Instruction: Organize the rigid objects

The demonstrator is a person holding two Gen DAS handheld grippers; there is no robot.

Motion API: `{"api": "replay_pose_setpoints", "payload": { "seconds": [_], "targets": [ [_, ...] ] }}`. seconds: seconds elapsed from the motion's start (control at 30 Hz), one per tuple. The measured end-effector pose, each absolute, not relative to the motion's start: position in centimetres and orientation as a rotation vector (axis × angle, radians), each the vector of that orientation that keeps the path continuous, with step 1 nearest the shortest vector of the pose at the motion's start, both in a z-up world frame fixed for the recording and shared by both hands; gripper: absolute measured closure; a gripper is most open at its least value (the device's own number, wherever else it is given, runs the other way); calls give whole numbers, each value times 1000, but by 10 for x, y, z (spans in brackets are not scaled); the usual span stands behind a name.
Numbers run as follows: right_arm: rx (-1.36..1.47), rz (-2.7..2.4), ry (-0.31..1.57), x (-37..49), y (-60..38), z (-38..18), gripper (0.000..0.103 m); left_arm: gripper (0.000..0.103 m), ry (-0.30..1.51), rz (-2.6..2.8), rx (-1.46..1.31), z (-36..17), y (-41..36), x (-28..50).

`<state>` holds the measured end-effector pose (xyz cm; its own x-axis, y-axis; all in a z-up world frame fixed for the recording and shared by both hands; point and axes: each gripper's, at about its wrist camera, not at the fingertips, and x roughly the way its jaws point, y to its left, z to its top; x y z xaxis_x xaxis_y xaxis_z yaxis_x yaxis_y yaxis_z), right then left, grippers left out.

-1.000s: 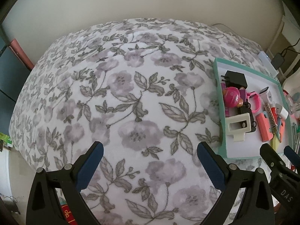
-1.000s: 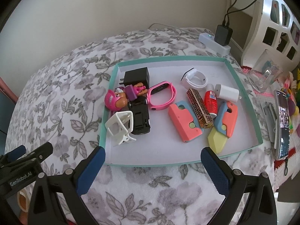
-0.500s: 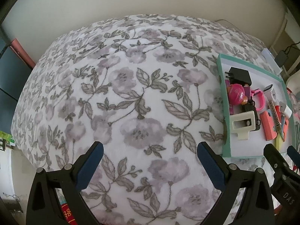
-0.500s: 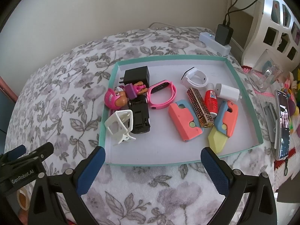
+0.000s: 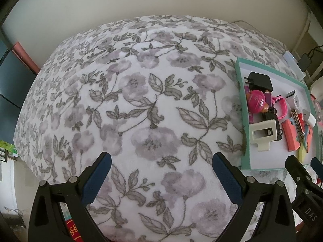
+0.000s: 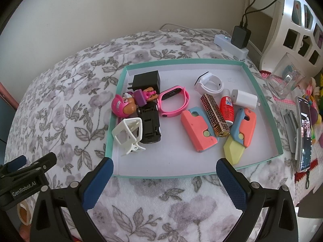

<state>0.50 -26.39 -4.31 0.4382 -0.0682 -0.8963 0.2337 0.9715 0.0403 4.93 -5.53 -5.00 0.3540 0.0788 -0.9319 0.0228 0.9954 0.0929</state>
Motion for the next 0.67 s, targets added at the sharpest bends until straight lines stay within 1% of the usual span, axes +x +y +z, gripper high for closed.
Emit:
{"api": "replay_pose_setpoints", "payload": {
  "seconds": [0.5, 0.67],
  "targets": [
    [167, -189, 1104, 5, -264, -44, 0, 3, 1223, 67, 88, -51, -52, 51],
    [168, -189, 1104, 4, -265, -45, 0, 3, 1197, 67, 82, -48, -51, 50]
  ]
}}
